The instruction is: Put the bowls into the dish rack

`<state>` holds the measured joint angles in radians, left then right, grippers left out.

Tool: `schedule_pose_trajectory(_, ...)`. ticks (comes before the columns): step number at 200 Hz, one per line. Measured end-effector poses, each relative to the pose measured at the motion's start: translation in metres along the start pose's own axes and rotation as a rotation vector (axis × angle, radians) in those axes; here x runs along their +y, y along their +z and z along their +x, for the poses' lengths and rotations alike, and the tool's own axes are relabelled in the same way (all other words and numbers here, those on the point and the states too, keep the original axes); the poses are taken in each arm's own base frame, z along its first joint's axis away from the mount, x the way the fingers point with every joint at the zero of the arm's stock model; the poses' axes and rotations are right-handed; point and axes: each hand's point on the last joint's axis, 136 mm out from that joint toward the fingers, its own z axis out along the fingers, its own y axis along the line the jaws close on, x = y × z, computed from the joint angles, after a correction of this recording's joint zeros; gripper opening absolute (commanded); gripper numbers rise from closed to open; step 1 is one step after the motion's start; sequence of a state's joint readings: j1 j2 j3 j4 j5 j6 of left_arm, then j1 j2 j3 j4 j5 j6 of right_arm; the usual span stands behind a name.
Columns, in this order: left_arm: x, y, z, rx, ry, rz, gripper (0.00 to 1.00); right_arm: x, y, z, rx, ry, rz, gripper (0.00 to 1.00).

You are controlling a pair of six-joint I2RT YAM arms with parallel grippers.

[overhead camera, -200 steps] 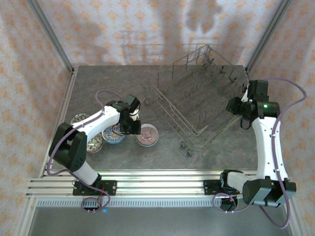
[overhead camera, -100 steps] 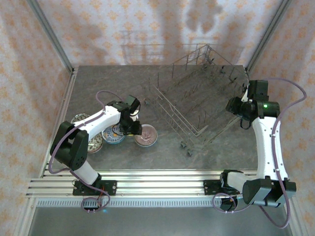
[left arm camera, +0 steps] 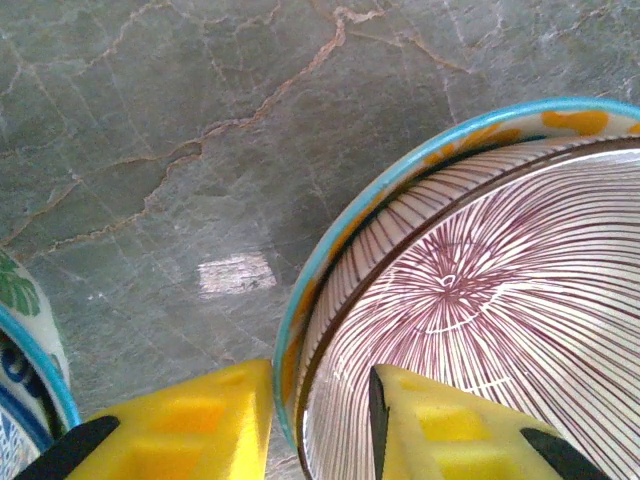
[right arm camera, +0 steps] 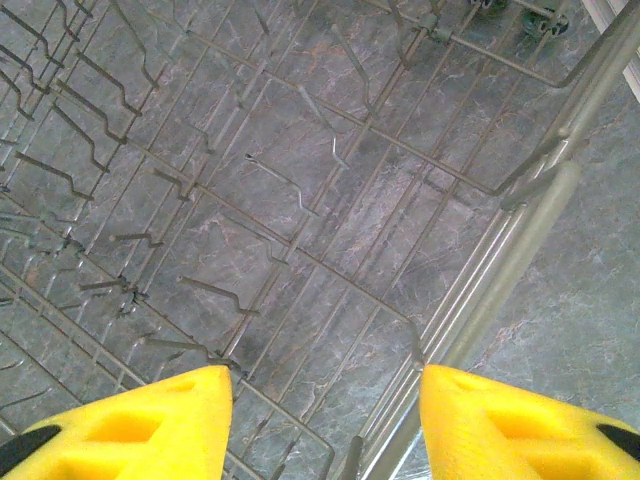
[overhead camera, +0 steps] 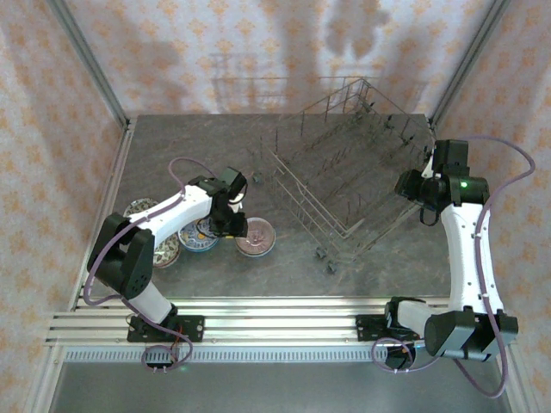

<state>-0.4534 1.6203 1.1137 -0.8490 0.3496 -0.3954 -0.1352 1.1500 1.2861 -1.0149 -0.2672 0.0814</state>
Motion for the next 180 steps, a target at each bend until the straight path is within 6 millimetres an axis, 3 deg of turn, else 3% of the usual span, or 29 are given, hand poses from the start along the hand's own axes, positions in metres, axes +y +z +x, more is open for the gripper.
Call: schedule_pose_trajectory(180,0.0003,-0.0030,-0.0018,-0.003,0.004,-0.018,0.18,-0.0003,0.0082,0.0056,0.016,0.001,-0.007,0.51)
